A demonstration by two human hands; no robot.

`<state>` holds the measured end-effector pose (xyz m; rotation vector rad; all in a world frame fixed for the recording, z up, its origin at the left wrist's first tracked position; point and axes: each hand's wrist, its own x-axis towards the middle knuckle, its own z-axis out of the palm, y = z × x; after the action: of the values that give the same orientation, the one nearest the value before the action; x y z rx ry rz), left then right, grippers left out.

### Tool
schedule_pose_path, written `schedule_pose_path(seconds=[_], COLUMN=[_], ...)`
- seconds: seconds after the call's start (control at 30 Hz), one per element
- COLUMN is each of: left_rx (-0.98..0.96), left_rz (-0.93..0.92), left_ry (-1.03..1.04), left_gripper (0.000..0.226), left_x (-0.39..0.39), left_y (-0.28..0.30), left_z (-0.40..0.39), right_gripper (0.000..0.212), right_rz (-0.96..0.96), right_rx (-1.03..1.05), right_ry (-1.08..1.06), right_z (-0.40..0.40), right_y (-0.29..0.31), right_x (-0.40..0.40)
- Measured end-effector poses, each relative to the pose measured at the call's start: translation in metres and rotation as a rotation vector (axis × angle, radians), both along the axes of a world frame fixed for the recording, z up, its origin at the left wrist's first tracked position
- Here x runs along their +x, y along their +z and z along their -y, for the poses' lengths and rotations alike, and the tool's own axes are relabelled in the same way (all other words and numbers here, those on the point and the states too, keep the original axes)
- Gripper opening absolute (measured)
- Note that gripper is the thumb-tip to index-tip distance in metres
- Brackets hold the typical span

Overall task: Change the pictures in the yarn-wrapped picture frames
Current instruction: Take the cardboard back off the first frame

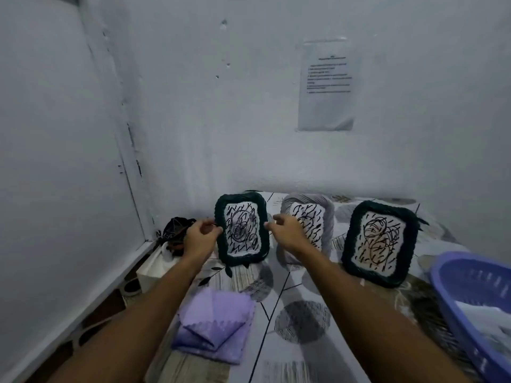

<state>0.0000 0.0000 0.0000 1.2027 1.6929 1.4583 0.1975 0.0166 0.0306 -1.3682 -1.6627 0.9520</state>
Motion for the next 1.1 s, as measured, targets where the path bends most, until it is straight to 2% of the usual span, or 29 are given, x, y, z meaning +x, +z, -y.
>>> schedule_pose_path(seconds=[0.13, 0.23, 0.4, 0.53, 0.83, 1.0, 1.1], left_rx=[-0.022, -0.042, -0.021, -0.014, 0.056, 0.097, 0.094], left_rz=[0.009, 0.014, 0.084, 0.115, 0.086, 0.119, 0.172], left_ry=[0.006, -0.01, -0.053, -0.065, -0.148, -0.245, -0.303], left_gripper=[0.044, 0.049, 0.02, 0.016, 0.044, 0.048, 0.046], left_x=[0.0, 0.003, 0.01, 0.005, 0.004, 0.033, 0.056], left_y=[0.004, -0.001, -0.008, -0.008, 0.041, 0.065, 0.068], left_z=[-0.025, -0.035, -0.042, -0.04, 0.011, 0.055, 0.076], right_gripper=[0.052, 0.043, 0.026, 0.025, 0.012, 0.04, 0.049], right_rz=[-0.045, -0.034, -0.061, -0.052, -0.172, -0.251, -0.28], right_rx=[-0.025, -0.034, -0.051, -0.048, 0.068, 0.127, 0.114], right_ry=[-0.078, -0.103, -0.107, -0.121, -0.092, -0.096, -0.093], right_z=[-0.029, -0.037, -0.045, -0.041, 0.021, 0.071, 0.098], right_y=[-0.006, -0.013, -0.025, -0.022, 0.022, 0.04, 0.042], right_x=[-0.013, -0.023, -0.037, -0.041, -0.017, 0.03, 0.063])
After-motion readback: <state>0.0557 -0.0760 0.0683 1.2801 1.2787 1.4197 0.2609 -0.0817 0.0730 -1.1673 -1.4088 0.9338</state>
